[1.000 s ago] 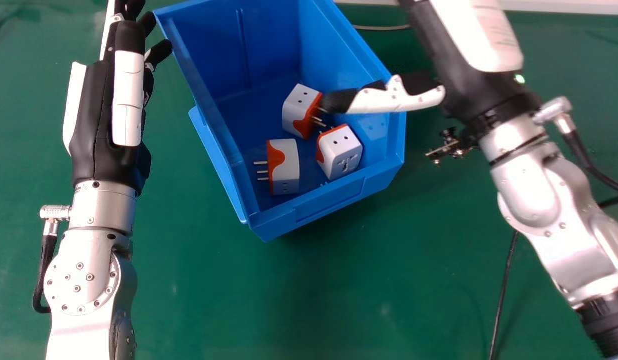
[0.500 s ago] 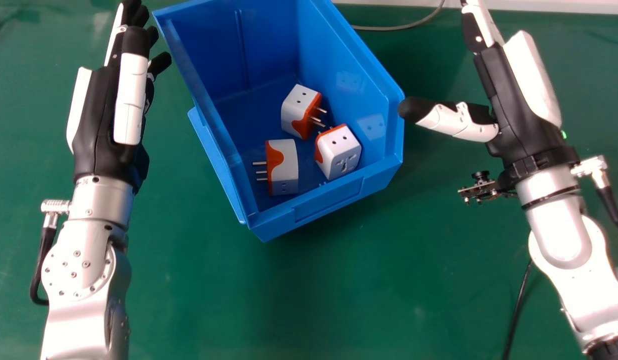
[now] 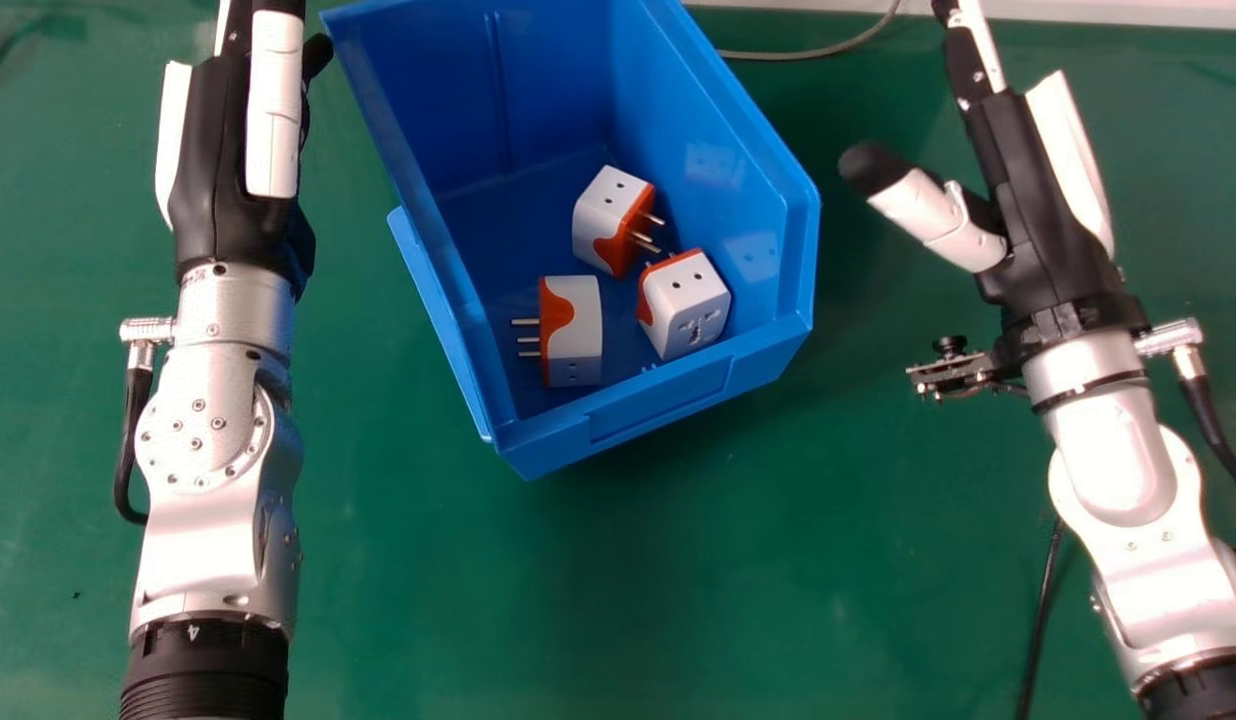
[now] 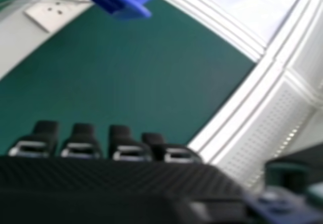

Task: Pick all objects and put in blue box

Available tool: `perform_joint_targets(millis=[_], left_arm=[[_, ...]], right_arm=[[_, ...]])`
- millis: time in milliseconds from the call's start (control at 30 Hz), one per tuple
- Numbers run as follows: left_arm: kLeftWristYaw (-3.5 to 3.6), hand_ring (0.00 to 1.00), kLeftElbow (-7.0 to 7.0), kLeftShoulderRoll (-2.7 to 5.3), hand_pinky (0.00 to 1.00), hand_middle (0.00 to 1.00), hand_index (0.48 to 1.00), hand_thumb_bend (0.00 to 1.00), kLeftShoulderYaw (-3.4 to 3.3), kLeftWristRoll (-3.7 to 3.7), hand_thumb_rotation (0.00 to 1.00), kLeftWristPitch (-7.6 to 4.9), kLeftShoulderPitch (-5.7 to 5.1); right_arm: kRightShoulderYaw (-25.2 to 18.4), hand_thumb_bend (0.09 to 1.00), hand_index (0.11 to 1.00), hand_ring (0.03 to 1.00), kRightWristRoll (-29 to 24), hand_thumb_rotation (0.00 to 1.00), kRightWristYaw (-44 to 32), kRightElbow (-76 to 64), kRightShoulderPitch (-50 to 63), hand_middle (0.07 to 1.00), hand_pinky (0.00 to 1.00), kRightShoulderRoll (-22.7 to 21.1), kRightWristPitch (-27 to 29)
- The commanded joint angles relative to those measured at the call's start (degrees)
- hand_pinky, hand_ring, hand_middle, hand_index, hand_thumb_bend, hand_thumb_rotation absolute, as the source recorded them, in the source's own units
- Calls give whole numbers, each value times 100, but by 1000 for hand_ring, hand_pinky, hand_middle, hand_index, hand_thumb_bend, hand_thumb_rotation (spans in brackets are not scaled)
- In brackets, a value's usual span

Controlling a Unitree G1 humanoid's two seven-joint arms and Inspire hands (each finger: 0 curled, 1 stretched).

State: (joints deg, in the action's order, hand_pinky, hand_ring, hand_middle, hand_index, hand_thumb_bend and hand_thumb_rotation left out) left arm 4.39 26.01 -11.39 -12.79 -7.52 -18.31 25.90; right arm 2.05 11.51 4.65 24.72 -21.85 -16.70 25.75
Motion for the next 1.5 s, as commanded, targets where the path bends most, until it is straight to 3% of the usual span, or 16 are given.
perform_joint_targets(millis=[0, 100, 167, 233, 333, 467, 500, 700, 900, 967, 1167, 1333, 1467], left_arm=[[85, 994, 57, -29, 968, 998, 989, 918, -86, -90, 967, -349, 80], [354, 996, 10, -79, 969, 999, 991, 920, -143, -293, 967, -465, -42], [425, 996, -114, -78, 969, 999, 991, 920, -122, -298, 967, -451, -168], [444, 997, -266, -78, 970, 999, 993, 911, -81, -271, 970, -339, -272], [447, 997, -436, -89, 969, 1000, 992, 896, -37, -243, 976, -125, -344], [573, 996, -526, -159, 962, 1000, 994, 883, -40, -304, 985, 123, -388], [560, 996, -536, -167, 962, 1000, 994, 883, -43, -271, 985, 119, -402], [515, 996, -753, -124, 958, 1000, 996, 883, -67, -268, 989, 176, -507], [503, 994, -630, -72, 953, 1000, 996, 872, -189, -363, 994, -71, -443], [542, 994, -537, -60, 954, 1000, 994, 860, -228, -426, 995, -136, -392], [605, 994, -334, -99, 954, 1000, 993, 845, -246, -444, 997, -314, -304], [607, 992, -282, -110, 948, 1000, 990, 838, -242, -427, 999, -366, -280], [625, 991, -300, -102, 947, 1000, 988, 834, -239, -455, 1000, -353, -284]], right_arm=[[-144, 903, 1000, 1000, -153, 997, -27, 10, -172, 1000, 973, 49, -42], [-236, 901, 1000, 1000, -435, 998, -207, 84, -248, 1000, 972, 160, -92], [-275, 901, 1000, 1000, -536, 998, -266, 158, -295, 1000, 972, 208, -38], [-309, 906, 1000, 1000, -589, 998, -289, 231, -330, 1000, 974, 247, 11], [-367, 917, 1000, 1000, -594, 999, -235, 243, -331, 1000, 974, 323, 34], [-425, 945, 1000, 1000, -616, 1000, -245, 93, -248, 1000, 968, 389, 40], [-442, 945, 1000, 1000, -630, 1000, -244, 22, -212, 1000, 968, 412, 20], [-582, 966, 1000, 1000, -802, 1000, -232, -223, -119, 1000, 960, 591, -32], [-724, 979, 1000, 999, -953, 1000, -258, -221, -153, 1000, 953, 631, -18], [-749, 983, 1000, 999, -974, 1000, -247, -228, -152, 1000, 954, 637, -29], [-797, 990, 1000, 1000, -1064, 1000, -352, -275, -140, 1000, 961, 634, -85], [-788, 996, 1000, 1000, -1044, 1000, -373, -281, -145, 1000, 969, 639, -124], [-772, 998, 1000, 1000, -1045, 1000, -371, -299, -137, 1000, 972, 656, -137]])
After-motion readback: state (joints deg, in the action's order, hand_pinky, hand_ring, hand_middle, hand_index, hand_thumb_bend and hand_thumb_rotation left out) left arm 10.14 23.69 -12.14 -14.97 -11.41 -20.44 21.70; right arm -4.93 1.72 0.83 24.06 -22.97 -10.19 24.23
